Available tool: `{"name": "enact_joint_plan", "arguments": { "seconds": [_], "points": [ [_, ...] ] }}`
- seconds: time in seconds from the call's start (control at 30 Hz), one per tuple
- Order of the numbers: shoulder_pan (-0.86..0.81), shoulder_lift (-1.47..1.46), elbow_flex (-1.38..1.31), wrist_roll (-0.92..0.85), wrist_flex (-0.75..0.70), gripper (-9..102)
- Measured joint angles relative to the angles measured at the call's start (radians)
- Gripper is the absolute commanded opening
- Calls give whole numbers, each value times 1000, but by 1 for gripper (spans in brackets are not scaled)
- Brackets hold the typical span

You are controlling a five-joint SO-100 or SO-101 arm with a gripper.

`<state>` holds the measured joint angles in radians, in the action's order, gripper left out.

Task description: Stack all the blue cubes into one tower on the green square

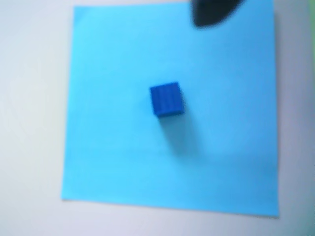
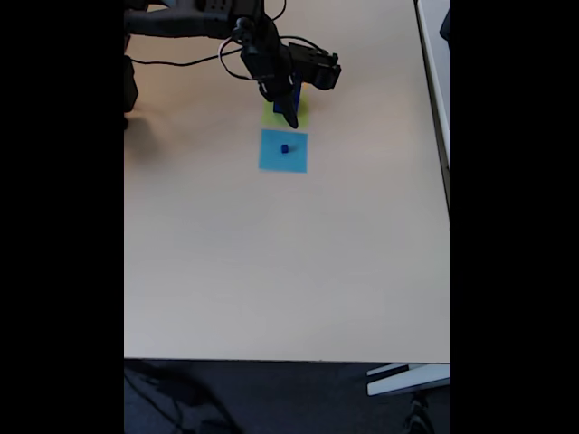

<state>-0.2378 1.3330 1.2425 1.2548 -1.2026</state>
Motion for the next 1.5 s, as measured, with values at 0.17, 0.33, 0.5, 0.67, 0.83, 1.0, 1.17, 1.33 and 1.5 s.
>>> {"name": "enact_joint_plan", "arguments": {
  "seconds": [0.17,0.33,0.5,0.67,0.83,1.0,1.17,1.33,1.5],
  "points": [
    [2,0,121,0,94,21],
    [5,0,209,0,179,19],
    [5,0,252,-12,259,18],
    [5,0,252,-21,299,17],
    [0,-58,252,-21,342,16],
    [2,-110,252,-21,390,16],
    [0,-118,262,-23,408,14],
    [0,-118,282,-23,416,14],
    [0,-118,298,-23,422,13]
  ]
}}
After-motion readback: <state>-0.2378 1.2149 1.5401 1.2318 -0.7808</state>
